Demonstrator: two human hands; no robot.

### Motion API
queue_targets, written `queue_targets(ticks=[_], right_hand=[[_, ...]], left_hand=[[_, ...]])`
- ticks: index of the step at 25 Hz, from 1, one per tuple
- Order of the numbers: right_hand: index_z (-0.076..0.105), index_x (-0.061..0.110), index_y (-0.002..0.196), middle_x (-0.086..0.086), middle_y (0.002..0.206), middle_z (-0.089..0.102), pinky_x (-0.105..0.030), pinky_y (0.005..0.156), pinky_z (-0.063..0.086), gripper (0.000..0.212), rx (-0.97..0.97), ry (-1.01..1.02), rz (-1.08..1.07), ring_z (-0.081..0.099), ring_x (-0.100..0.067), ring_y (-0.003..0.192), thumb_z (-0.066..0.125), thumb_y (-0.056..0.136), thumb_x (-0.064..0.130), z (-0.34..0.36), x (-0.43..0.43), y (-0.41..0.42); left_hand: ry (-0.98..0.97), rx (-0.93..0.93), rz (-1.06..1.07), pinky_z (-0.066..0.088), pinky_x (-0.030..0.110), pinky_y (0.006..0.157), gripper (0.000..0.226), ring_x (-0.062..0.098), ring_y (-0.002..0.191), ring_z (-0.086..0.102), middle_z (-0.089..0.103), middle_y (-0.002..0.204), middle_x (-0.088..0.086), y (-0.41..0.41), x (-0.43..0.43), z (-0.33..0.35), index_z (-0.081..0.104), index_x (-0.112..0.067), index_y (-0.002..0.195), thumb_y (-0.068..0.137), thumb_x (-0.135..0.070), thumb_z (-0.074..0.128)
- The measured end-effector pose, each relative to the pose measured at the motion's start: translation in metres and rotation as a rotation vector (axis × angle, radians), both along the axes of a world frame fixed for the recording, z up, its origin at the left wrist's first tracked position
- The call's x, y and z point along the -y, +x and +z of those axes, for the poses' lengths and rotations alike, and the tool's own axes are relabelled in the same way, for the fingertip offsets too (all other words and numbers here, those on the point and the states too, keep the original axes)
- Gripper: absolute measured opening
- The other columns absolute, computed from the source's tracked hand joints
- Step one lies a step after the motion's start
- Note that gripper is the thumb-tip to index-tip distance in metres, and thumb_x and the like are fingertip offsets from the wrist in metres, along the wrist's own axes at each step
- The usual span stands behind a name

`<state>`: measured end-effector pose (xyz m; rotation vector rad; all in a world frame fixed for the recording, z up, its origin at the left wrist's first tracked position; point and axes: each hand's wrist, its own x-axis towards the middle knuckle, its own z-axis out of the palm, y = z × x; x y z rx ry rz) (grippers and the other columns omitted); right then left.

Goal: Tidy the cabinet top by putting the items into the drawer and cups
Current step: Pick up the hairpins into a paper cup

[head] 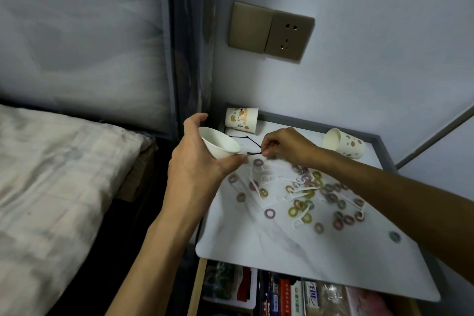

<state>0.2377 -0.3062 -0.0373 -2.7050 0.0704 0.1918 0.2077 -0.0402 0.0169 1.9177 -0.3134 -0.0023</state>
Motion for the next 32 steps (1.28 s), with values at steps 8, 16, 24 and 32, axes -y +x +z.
queue_targets(ticks=[8,16,24,32], right_hand=[[0.071,0.021,0.083,0.006,0.082,0.066,-0.021,0.064,0.039,0.003,0.144,-0.160,-0.021,0.061,-0.012,0.077,0.074,0.082,0.021,-0.028,-0.020,0.017],[0.058,0.022,0.092,0.001,0.092,0.066,-0.028,0.067,0.042,0.007,0.180,-0.298,-0.063,0.057,-0.017,0.082,0.058,0.094,0.015,-0.040,-0.027,0.009],[0.072,0.012,0.080,-0.005,0.077,0.071,-0.032,0.070,0.052,0.004,0.218,-0.034,-0.260,0.065,-0.016,0.074,0.069,0.082,0.011,-0.025,-0.007,0.030],[0.076,0.014,0.076,-0.006,0.079,0.073,-0.032,0.070,0.054,0.007,0.235,-0.017,-0.444,0.067,-0.022,0.076,0.081,0.075,0.020,-0.043,-0.020,0.046]], left_hand=[[0.009,0.002,0.003,0.038,0.017,0.073,0.092,0.009,0.096,0.050,0.053,0.106,-0.010,0.000,0.001,0.000,0.037,-0.028,0.139,0.063,-0.033,0.089],[0.002,-0.002,0.000,0.039,0.021,0.080,0.093,0.009,0.099,0.049,0.051,0.108,-0.009,0.000,0.000,0.001,0.037,-0.029,0.139,0.063,-0.032,0.089],[-0.004,-0.009,-0.005,0.037,0.018,0.076,0.091,0.009,0.101,0.051,0.055,0.111,-0.009,0.001,-0.002,0.000,0.037,-0.030,0.138,0.063,-0.033,0.089],[0.009,0.005,0.001,0.040,0.016,0.074,0.091,0.009,0.100,0.051,0.054,0.108,-0.009,0.004,-0.001,-0.002,0.037,-0.029,0.139,0.063,-0.033,0.089]])
